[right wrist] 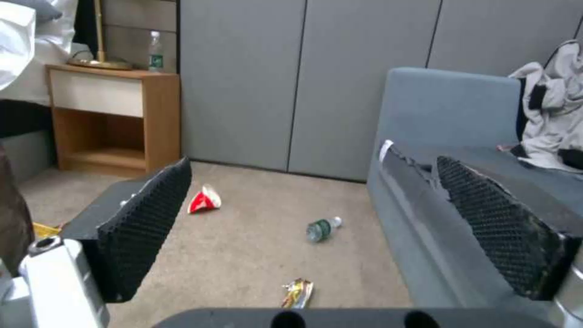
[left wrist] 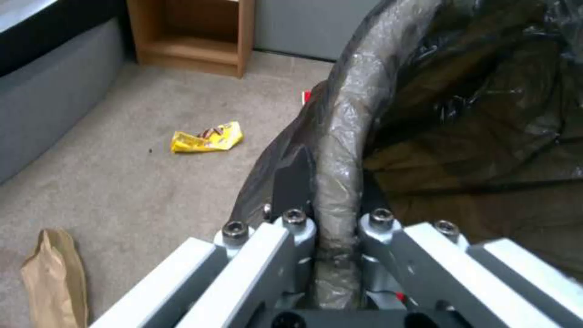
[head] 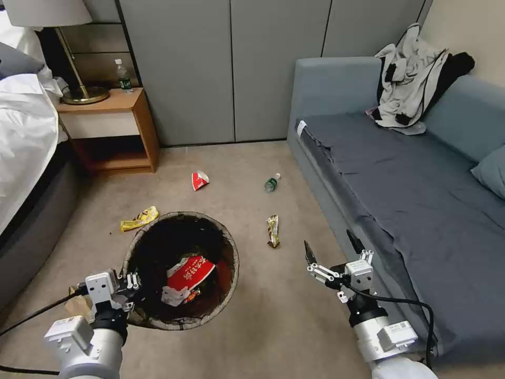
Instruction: Pick up the trash bin, then pick up the garbage from the floor and place it into the trash bin.
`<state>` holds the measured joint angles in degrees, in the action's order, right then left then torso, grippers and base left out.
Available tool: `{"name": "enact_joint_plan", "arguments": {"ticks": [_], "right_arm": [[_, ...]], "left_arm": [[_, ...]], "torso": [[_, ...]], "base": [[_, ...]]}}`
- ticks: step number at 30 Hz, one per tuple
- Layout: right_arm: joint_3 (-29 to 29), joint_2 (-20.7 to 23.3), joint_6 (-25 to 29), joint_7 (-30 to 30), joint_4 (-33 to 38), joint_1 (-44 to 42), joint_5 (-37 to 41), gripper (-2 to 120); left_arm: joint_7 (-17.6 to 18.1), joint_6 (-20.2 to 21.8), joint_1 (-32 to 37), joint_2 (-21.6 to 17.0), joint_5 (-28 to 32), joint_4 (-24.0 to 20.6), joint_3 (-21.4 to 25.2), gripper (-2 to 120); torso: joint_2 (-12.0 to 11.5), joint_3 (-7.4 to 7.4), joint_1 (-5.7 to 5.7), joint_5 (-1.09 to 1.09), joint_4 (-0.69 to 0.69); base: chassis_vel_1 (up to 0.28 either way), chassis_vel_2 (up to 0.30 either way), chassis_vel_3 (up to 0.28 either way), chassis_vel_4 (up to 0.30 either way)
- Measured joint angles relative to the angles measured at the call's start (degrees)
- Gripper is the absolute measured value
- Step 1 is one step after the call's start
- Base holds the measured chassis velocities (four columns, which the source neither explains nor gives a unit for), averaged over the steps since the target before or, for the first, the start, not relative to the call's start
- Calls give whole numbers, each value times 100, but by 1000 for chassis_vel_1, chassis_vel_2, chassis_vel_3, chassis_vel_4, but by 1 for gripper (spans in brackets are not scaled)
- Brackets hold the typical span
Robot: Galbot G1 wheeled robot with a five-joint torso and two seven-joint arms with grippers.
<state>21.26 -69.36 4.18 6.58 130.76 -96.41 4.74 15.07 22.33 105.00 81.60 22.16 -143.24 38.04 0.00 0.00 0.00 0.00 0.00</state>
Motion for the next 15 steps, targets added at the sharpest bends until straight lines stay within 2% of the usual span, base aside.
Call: {"name": "enact_joint_plan", "arguments": {"ticks": [7, 15], "right_arm": [[-74, 37, -55, 37, 4, 39, 39, 100], [-120, 62, -90, 74, 18, 50, 74, 100]], "left_arm": [[-4, 0, -5, 20, -7, 0, -12, 3], [-5, -4, -16, 27, -10, 0, -8, 3]], "torso": [[0, 0, 0, 0, 0], [0, 0, 0, 0, 0]], "base": [[0, 0, 0, 0], [-65, 56, 61, -55]]}}
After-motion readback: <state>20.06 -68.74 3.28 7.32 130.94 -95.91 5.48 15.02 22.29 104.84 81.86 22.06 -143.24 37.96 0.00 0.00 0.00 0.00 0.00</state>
